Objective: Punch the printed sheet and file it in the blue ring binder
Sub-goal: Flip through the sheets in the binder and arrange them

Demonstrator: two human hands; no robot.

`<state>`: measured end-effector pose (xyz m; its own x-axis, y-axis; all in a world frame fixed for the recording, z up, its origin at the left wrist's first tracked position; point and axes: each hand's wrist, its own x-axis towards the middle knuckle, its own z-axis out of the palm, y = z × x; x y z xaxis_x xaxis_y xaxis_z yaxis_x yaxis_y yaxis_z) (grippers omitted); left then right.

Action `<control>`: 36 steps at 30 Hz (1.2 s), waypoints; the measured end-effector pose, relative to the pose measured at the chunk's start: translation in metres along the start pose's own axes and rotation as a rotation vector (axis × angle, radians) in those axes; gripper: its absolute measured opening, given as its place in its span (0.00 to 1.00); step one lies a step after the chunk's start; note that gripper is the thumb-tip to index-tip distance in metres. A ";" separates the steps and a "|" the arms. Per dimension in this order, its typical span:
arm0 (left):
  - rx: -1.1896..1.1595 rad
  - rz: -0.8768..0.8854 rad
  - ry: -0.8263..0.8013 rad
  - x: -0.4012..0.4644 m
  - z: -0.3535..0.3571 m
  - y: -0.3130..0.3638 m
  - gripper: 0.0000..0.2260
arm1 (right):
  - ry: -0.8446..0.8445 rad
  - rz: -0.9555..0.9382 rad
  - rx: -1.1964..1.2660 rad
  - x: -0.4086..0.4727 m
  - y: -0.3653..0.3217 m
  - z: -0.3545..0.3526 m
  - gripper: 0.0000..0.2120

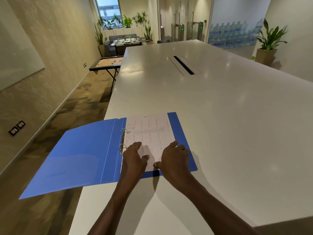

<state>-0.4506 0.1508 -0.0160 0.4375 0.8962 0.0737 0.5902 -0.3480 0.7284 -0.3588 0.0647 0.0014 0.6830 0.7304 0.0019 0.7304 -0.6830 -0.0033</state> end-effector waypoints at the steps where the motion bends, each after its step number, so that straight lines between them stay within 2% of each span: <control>1: -0.002 -0.006 -0.008 0.000 0.000 0.000 0.25 | -0.002 0.010 0.000 0.002 0.000 0.000 0.42; 5: 0.056 -0.005 -0.031 0.001 0.002 0.002 0.24 | -0.004 0.013 0.053 0.007 -0.008 -0.001 0.29; 7: 0.076 -0.005 -0.042 0.002 0.002 0.004 0.24 | -0.013 0.014 0.130 0.006 -0.012 0.000 0.25; 9: 0.090 -0.002 -0.057 0.002 0.002 0.004 0.23 | -0.021 -0.007 0.278 0.007 -0.011 0.000 0.25; 11: 0.090 0.013 -0.061 0.002 0.000 0.004 0.22 | -0.057 -0.015 0.550 0.010 -0.007 0.000 0.23; 14: 0.050 0.007 -0.073 0.002 -0.003 0.005 0.20 | -0.131 0.007 0.922 0.013 -0.008 0.000 0.30; 16: 0.056 0.019 -0.081 0.004 -0.006 0.004 0.20 | -0.069 0.036 1.048 0.016 -0.009 0.000 0.33; 20: 0.123 0.083 -0.088 0.005 -0.007 0.000 0.18 | 0.049 0.079 1.187 0.022 0.006 -0.010 0.30; 24: 0.122 0.081 -0.093 0.008 -0.008 0.005 0.09 | 0.123 -0.019 1.151 0.021 0.018 -0.014 0.24; 25: 0.110 0.070 -0.103 0.010 -0.010 0.008 0.09 | 0.131 -0.067 1.114 0.020 0.016 -0.013 0.22; 27: 0.071 0.033 -0.127 0.016 -0.020 0.020 0.19 | 0.116 -0.142 1.064 0.016 0.010 -0.009 0.22; 29: -0.163 -0.045 -0.139 0.024 -0.029 0.031 0.22 | 0.103 -0.194 0.997 0.011 0.001 -0.003 0.24; 31: -0.419 -0.151 -0.174 0.033 -0.035 0.039 0.18 | 0.075 -0.223 0.895 0.006 -0.009 0.002 0.27; 34: -0.612 -0.258 -0.210 0.040 -0.033 0.042 0.08 | -0.005 -0.221 0.829 0.000 -0.018 0.004 0.29; 36: -0.666 -0.272 -0.186 0.039 -0.029 0.040 0.05 | -0.035 -0.217 0.840 -0.002 -0.021 0.004 0.29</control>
<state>-0.4298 0.1801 0.0356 0.4771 0.8448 -0.2422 0.1833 0.1738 0.9676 -0.3751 0.0774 -0.0021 0.5182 0.8533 0.0571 0.5919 -0.3097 -0.7441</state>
